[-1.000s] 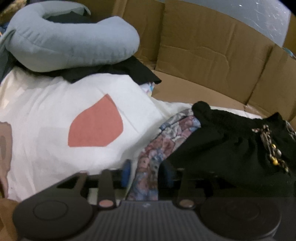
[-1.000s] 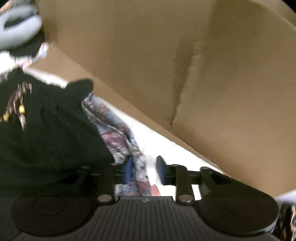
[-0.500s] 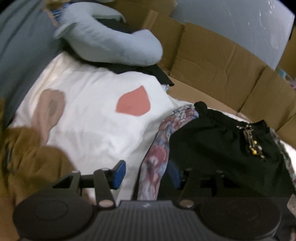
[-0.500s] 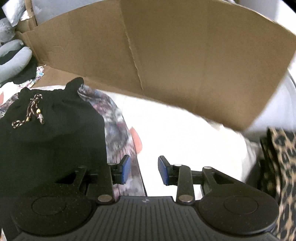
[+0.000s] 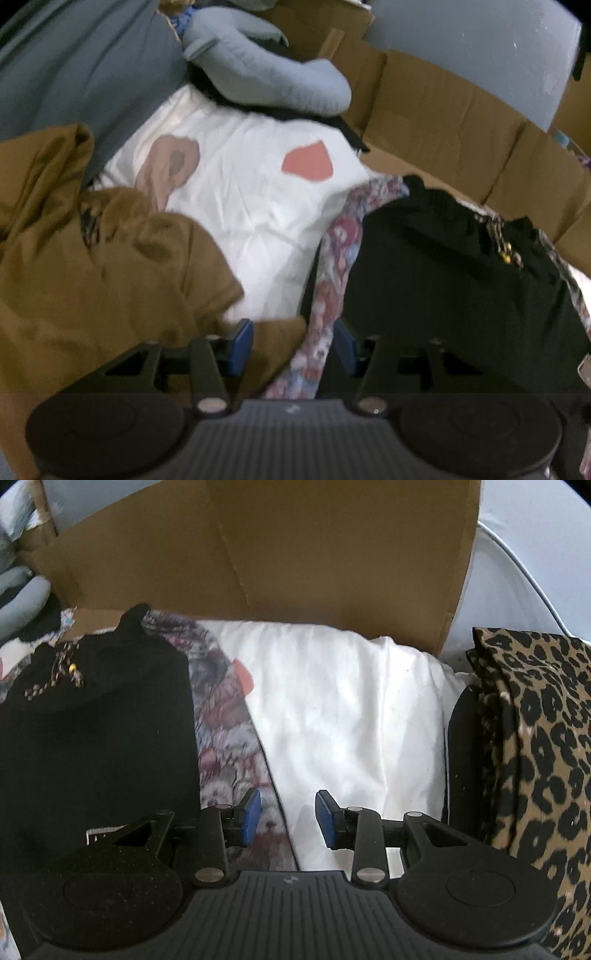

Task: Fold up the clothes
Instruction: 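Open both tools and release the folded shorts on the blanket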

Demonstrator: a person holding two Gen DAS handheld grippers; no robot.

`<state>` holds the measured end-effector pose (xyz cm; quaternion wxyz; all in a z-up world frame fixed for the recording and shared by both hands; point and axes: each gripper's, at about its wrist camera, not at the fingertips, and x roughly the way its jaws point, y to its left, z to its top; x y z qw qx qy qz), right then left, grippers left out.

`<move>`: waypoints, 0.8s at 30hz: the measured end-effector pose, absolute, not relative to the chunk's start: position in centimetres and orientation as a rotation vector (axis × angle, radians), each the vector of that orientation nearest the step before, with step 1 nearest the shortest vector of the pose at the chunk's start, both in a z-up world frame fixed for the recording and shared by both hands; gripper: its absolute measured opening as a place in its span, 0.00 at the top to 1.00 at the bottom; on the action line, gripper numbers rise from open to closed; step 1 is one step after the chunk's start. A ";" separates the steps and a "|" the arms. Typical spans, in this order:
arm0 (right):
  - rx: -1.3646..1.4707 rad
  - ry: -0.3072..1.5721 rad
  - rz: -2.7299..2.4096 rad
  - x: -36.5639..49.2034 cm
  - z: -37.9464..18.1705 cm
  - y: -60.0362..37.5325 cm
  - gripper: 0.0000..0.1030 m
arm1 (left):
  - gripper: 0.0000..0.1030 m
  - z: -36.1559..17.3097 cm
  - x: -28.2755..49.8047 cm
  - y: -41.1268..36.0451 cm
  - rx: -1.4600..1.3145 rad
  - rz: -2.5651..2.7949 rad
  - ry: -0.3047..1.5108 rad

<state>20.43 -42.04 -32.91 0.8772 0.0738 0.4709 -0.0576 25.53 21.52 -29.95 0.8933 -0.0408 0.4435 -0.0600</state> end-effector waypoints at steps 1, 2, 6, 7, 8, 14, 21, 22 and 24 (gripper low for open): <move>0.147 0.981 -0.121 20.3 -33.0 -41.8 0.62 | 0.58 -30.0 25.2 21.4 -0.075 -0.130 0.917; 0.143 0.979 -0.124 20.2 -33.0 -41.7 0.62 | 0.58 -30.1 24.9 21.2 -0.066 -0.136 0.913; 0.153 0.981 -0.140 19.7 -33.2 -41.7 0.62 | 0.68 -30.1 23.6 20.8 -0.041 -0.155 0.905; 0.158 0.981 -0.143 19.6 -33.2 -41.7 0.62 | 0.68 -30.2 23.3 20.8 -0.037 -0.167 0.911; 0.163 0.982 -0.145 19.6 -33.2 -41.7 0.62 | 0.68 -30.3 23.0 20.7 -0.032 -0.179 0.917; 0.168 0.996 -0.135 19.5 -33.6 -41.4 0.62 | 0.65 -31.3 23.5 21.7 -0.043 -0.150 0.934; 0.160 1.002 -0.115 19.6 -33.6 -40.8 0.62 | 0.48 -31.7 25.3 22.0 -0.086 -0.166 0.919; 0.160 1.004 -0.114 19.6 -33.7 -40.8 0.62 | 0.49 -31.9 25.5 22.0 -0.106 -0.174 0.927; 0.157 1.007 -0.114 19.6 -33.7 -40.7 0.62 | 0.51 -32.3 26.0 22.0 -0.146 -0.192 0.940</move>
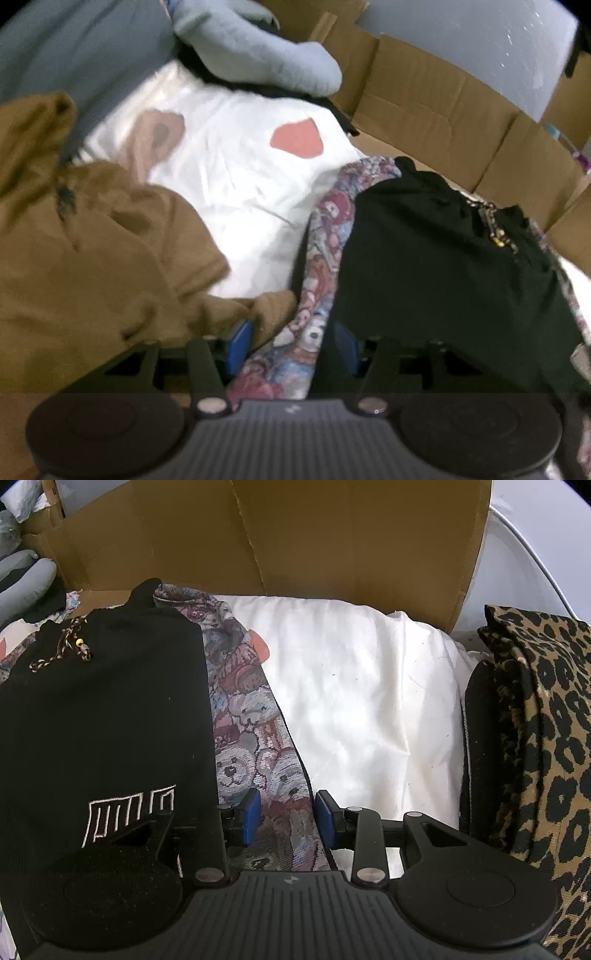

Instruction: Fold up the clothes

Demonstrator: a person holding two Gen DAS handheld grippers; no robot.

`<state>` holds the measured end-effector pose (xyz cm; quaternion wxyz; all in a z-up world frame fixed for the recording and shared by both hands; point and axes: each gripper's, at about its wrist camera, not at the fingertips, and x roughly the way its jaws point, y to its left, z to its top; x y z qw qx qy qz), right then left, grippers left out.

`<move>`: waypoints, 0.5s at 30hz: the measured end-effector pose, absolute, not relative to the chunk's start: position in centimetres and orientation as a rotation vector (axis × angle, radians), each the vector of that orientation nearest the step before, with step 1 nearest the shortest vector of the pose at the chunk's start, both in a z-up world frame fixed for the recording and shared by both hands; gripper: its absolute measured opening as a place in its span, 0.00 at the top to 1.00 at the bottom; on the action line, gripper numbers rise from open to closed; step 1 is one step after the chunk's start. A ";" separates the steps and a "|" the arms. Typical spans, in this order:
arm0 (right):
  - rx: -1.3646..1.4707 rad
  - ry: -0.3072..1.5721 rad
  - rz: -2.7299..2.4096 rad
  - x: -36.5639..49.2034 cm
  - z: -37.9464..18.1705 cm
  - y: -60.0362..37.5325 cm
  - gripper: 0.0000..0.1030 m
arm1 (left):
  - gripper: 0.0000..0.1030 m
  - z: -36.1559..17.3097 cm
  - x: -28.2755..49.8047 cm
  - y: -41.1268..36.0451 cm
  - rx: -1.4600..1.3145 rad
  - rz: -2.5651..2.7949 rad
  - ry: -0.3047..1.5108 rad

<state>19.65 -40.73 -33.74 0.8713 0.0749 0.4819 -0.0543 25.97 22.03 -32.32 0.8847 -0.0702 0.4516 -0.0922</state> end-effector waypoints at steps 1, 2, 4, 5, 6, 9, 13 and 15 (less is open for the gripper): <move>0.155 1.009 -0.113 19.7 -33.8 -40.7 0.62 | 0.51 -32.4 26.0 21.8 -0.155 -0.201 0.939; 0.154 1.010 -0.112 19.7 -33.8 -40.7 0.62 | 0.51 -32.4 26.0 21.5 -0.151 -0.207 0.934; 0.152 1.013 -0.111 19.8 -33.8 -40.8 0.62 | 0.51 -32.2 25.7 21.0 -0.140 -0.217 0.920; 0.151 1.014 -0.110 19.8 -33.8 -40.8 0.62 | 0.51 -32.0 25.7 20.9 -0.143 -0.223 0.913; 0.152 1.015 -0.111 19.8 -33.8 -40.8 0.62 | 0.51 -31.9 25.6 20.8 -0.146 -0.229 0.905; 0.158 1.015 -0.118 19.9 -33.9 -40.7 0.62 | 0.51 -32.0 25.6 20.6 -0.163 -0.246 0.910; 0.156 1.016 -0.118 20.0 -33.9 -40.6 0.62 | 0.51 -32.1 24.9 20.1 -0.139 -0.250 0.930; 0.155 1.015 -0.117 20.0 -33.8 -40.6 0.62 | 0.52 -32.0 24.2 19.9 -0.104 -0.241 0.934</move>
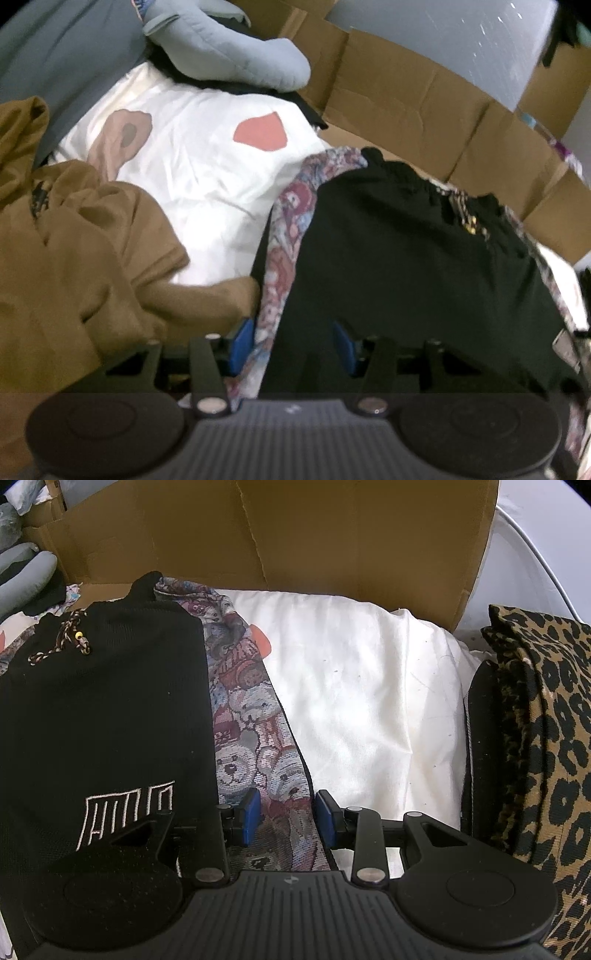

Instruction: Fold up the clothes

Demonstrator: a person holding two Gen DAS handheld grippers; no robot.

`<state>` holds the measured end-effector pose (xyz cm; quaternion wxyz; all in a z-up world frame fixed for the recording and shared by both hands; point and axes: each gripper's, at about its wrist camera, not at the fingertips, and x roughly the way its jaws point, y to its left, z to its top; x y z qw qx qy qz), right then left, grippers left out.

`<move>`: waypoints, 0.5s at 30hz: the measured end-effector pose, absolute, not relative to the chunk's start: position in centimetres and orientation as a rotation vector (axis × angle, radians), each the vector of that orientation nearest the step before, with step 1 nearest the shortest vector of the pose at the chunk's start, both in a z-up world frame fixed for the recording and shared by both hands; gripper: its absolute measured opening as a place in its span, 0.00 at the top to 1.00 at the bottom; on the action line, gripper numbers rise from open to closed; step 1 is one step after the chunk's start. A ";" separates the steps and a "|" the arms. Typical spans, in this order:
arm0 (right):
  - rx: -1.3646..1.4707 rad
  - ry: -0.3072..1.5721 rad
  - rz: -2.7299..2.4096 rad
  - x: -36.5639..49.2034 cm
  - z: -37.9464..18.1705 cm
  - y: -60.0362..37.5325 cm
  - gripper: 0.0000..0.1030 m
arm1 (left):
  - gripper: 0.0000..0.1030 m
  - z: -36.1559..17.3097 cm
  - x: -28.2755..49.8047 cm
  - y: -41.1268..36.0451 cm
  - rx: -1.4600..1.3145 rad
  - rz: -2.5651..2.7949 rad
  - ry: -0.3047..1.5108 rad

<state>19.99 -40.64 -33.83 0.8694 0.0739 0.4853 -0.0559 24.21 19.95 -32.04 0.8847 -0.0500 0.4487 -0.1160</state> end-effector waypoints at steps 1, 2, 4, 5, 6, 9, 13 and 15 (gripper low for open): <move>0.154 1.015 -0.116 20.0 -33.8 -40.6 0.62 | 0.52 -32.1 24.0 20.0 -0.089 -0.237 0.935; 0.155 1.015 -0.116 20.0 -33.9 -40.6 0.62 | 0.52 -32.2 23.9 20.2 -0.076 -0.235 0.939; 0.155 1.015 -0.116 20.0 -34.0 -40.6 0.62 | 0.52 -32.5 24.0 20.7 -0.064 -0.222 0.951; 0.156 1.015 -0.116 19.9 -34.0 -40.6 0.62 | 0.52 -32.7 24.2 21.0 -0.069 -0.212 0.956; 0.156 1.015 -0.115 19.9 -34.0 -40.6 0.61 | 0.52 -32.8 24.4 21.4 -0.080 -0.210 0.958; 0.151 1.016 -0.113 20.0 -34.1 -40.6 0.61 | 0.51 -33.4 25.6 22.1 -0.177 -0.248 0.985; 0.149 1.017 -0.109 20.0 -34.1 -40.6 0.61 | 0.40 -34.1 26.7 21.9 -0.236 -0.281 1.006; 0.150 1.016 -0.109 20.0 -34.1 -40.6 0.61 | 0.39 -34.7 27.3 22.1 -0.267 -0.260 1.024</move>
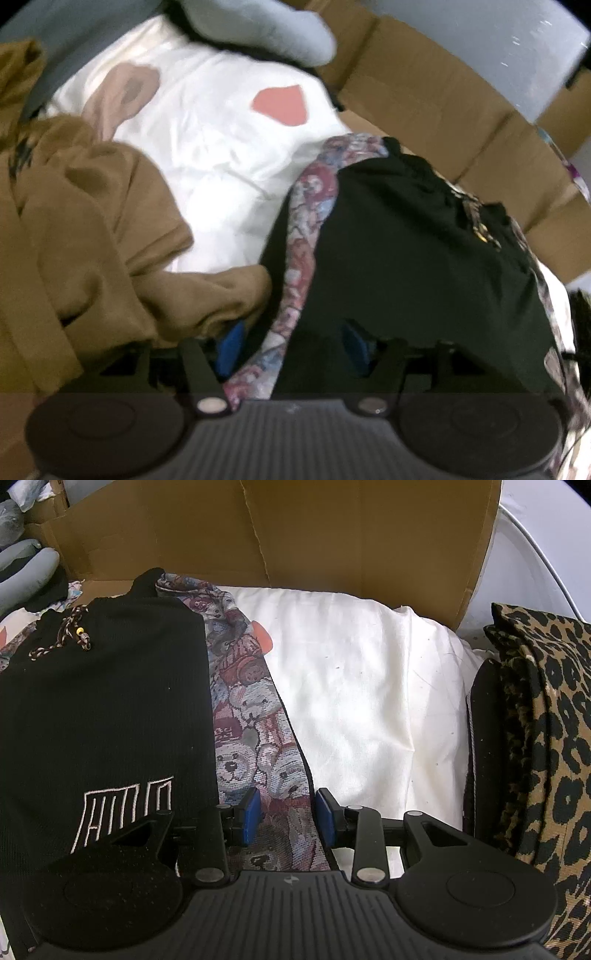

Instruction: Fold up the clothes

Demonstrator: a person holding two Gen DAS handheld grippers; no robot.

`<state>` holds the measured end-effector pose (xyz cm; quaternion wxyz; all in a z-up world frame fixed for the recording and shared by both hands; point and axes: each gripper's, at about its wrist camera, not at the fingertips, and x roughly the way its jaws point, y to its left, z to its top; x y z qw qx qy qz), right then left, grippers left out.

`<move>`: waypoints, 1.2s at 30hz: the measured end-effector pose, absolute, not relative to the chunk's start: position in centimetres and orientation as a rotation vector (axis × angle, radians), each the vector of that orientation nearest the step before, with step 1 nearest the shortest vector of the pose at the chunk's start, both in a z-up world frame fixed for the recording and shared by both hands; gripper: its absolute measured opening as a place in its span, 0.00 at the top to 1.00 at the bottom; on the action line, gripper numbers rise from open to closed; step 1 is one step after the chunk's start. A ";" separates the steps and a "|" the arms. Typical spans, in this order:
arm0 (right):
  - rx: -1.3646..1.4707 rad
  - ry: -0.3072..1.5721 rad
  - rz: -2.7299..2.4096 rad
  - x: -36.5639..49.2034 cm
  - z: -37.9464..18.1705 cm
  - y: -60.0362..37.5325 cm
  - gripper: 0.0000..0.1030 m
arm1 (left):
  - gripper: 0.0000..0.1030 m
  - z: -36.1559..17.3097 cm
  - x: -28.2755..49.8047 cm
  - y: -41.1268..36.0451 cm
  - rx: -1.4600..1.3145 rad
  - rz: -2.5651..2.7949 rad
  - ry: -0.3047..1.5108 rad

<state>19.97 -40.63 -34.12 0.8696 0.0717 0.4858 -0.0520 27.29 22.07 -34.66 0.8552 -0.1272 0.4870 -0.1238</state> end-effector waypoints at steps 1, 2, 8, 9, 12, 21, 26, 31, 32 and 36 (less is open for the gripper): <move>0.150 1.016 -0.109 20.0 -34.1 -40.6 0.61 | 0.38 -34.8 27.5 22.2 -0.287 -0.256 1.027; 0.146 1.016 -0.108 20.0 -34.2 -40.6 0.61 | 0.37 -34.8 27.7 22.3 -0.286 -0.251 1.026; 0.133 1.014 -0.105 20.0 -34.3 -40.5 0.61 | 0.66 -35.0 28.0 23.6 -0.273 -0.164 1.021; 0.131 1.013 -0.105 20.0 -34.3 -40.5 0.61 | 0.70 -35.0 28.1 24.1 -0.291 -0.152 1.025; 0.129 1.012 -0.104 20.0 -34.4 -40.4 0.61 | 0.78 -34.7 28.1 25.1 -0.305 -0.121 1.018; 0.123 1.010 -0.103 20.0 -34.4 -40.3 0.61 | 0.90 -34.5 27.9 27.0 -0.372 -0.073 0.981; 0.115 1.010 -0.101 20.0 -34.4 -40.3 0.61 | 0.93 -34.7 28.4 26.6 -0.300 -0.079 1.002; 0.106 1.018 -0.101 19.8 -34.3 -40.6 0.61 | 0.93 -34.4 28.2 26.0 -0.244 -0.092 1.026; 0.105 1.020 -0.103 19.8 -34.2 -40.7 0.61 | 0.93 -34.3 27.9 26.0 -0.238 -0.097 1.032; 0.110 1.029 -0.129 19.0 -33.9 -41.7 0.61 | 0.90 -34.0 26.8 26.1 -0.235 -0.118 1.049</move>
